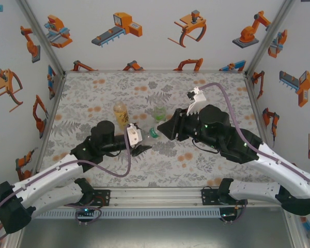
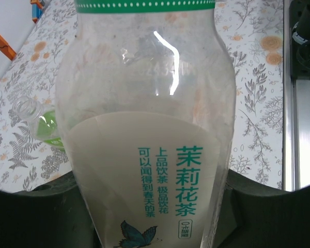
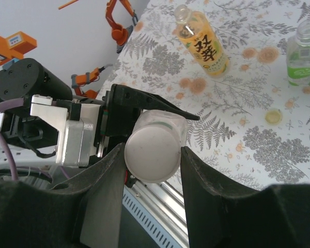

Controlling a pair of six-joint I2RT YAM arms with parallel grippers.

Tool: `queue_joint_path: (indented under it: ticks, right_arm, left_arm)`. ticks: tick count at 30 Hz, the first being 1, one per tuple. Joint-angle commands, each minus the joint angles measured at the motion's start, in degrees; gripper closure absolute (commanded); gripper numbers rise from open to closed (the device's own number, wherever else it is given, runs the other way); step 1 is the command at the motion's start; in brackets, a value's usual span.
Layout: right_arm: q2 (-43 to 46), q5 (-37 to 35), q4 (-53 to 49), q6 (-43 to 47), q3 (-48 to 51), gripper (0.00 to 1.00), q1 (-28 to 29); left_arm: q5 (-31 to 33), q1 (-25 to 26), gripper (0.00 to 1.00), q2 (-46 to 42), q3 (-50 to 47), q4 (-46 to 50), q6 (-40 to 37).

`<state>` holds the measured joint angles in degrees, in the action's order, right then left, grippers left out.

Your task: Screw on the bottle caps

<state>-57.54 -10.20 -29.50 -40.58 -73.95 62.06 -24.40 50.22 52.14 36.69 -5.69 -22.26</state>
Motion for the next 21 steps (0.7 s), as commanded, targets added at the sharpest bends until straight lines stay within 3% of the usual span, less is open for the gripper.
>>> queue_joint_path:
  ticks: [1, 10, 21]
  right_arm:
    - [-1.19, -1.22, -0.83, -0.54, 0.56, 1.0, 0.29]
    - [-0.81, -4.47, 3.15, 4.55, 0.62, 1.0, 0.34]
    - [-3.36, -2.51, 5.13, 7.65, -2.42, 0.99, 0.26]
  left_arm:
    - [0.55, 0.79, 1.0, 1.19, 4.52, -4.95, 0.45]
    - [-0.73, 1.18, 1.0, 1.9, 4.21, -9.88, 5.26]
    - [-0.93, 2.34, 1.0, 3.7, 3.76, -15.31, 8.46]
